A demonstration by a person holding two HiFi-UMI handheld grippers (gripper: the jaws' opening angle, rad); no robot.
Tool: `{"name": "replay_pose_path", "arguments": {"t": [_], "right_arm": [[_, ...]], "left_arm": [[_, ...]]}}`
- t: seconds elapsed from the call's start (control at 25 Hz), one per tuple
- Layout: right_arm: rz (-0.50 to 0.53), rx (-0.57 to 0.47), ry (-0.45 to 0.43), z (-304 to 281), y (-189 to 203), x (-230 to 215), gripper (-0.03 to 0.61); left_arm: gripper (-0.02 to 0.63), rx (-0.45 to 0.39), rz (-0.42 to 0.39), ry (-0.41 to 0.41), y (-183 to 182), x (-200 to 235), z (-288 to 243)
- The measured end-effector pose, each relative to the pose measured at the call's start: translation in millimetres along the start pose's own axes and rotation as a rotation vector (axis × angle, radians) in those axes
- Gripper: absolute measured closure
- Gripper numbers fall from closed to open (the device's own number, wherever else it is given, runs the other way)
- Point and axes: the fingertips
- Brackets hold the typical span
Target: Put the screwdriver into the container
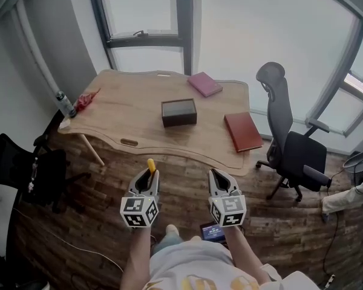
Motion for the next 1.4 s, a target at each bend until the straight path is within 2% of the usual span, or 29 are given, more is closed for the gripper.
{"name": "replay_pose_path", "arguments": {"t": [0.32,0.88,1.12,1.4], "right_arm": [[-0.031,-0.030,-0.039,-4.2,-4.4,-8.8,0.546],[-0.050,-0.005,-0.007,-16.1,3.3,-38.4,0.546],[-0.055,0.008,0.005,-43.9,-3.5,-54.4,0.546],[-0.060,0.039,0.016,-106.1,-16.2,-71.6,0.546]], "left_arm": [[0.534,-0.005,0.003,-0.021,-3.0,-2.6,-4.8],[0.534,0.011,0.013,-0.025,-6.0,-0.6,-35.7],[0.534,0.016,0.001,-0.019,-21.4,11.5,-68.6],[0.534,0.025,0.014,0.014,-38.1,38.0,-127.9]]}}
Point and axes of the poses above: the fingertips, and each gripper's own axes: z backward along the fingers, x to its left, y out of its underside, and after that the axes turned 11 degrees about x, right-handed
